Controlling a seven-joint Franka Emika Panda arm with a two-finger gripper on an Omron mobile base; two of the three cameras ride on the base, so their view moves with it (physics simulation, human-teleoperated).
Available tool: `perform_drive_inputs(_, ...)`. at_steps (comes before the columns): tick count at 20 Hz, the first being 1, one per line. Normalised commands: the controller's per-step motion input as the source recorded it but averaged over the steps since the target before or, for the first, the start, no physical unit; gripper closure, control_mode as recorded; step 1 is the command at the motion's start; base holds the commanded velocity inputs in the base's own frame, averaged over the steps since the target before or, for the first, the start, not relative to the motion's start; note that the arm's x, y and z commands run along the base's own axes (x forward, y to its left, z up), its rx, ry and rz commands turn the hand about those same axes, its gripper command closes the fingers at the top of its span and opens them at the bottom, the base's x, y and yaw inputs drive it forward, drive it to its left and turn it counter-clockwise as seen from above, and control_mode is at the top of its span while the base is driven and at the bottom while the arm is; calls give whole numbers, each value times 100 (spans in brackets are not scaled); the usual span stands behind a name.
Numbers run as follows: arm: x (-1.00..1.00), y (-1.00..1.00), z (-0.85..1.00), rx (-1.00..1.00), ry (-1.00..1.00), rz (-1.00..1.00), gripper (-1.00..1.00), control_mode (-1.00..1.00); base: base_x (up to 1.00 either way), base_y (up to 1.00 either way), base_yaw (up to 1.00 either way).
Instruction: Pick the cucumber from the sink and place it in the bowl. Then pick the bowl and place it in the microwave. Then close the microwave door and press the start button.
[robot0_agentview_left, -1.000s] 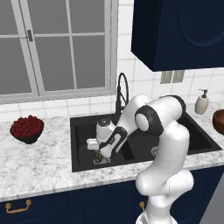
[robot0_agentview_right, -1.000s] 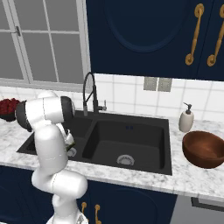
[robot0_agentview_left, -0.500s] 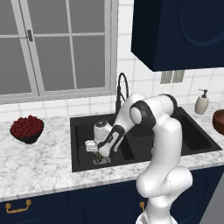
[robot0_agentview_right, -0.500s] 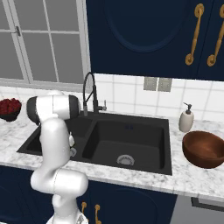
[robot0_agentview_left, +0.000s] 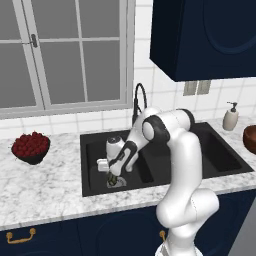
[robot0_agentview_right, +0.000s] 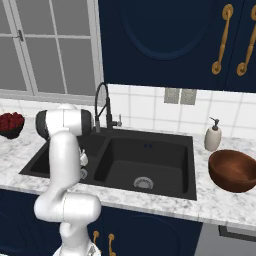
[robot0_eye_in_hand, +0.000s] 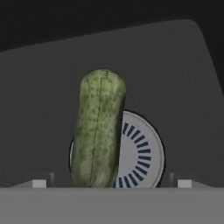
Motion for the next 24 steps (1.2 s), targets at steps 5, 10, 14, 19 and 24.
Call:
perform_drive_inputs(5, 26, 4, -34, 0, 0, 0, -100, -100, 0, 0, 0)
perform_drive_inputs(10, 18, 3, -41, 0, 0, 0, -100, -100, 0, 0, 0)
perform_drive_inputs(14, 20, 7, -34, 0, 0, 0, -100, -100, 0, 0, 0)
perform_drive_inputs(19, 16, 11, -40, 0, 0, 0, 100, -100, 0, 0, 0)
perform_drive_inputs(24, 1, 0, -23, 0, 0, 0, 100, -100, 0, 0, 0)
